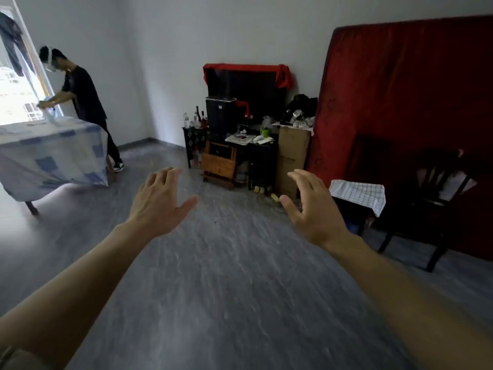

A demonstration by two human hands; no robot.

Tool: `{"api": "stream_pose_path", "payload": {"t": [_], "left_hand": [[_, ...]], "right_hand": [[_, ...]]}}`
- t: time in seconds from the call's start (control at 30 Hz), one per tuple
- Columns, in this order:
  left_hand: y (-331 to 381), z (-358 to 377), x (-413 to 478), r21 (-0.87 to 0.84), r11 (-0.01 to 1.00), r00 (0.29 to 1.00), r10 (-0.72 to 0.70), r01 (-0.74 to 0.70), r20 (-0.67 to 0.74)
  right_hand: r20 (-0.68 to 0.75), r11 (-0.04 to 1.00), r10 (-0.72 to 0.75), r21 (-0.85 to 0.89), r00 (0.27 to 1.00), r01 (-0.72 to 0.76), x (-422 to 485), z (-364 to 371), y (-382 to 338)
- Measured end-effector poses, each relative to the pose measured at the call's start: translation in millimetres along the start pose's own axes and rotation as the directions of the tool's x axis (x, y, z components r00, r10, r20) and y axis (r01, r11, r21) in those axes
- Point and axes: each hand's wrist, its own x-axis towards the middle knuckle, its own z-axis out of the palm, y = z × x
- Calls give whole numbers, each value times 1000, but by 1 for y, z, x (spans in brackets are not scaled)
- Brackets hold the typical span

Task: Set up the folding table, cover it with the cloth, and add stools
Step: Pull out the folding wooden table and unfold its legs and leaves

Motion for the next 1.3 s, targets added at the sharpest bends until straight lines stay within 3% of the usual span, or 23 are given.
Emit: {"api": "stream_pose_path", "payload": {"t": [0.37, 0.97, 1.3], "left_hand": [[-69, 81, 167, -4, 998, 998, -60, 60, -29], [-285, 264, 446, -125, 989, 997, -71, 72, 18], [-377, 362, 587, -15, 1000, 999, -27, 27, 33]], "right_hand": [[60, 999, 21, -26, 998, -19, 182, 92, 61], [79, 997, 75, 2, 994, -76, 488, 331, 76], [98, 997, 78, 11, 992, -79, 642, 461, 134]]}}
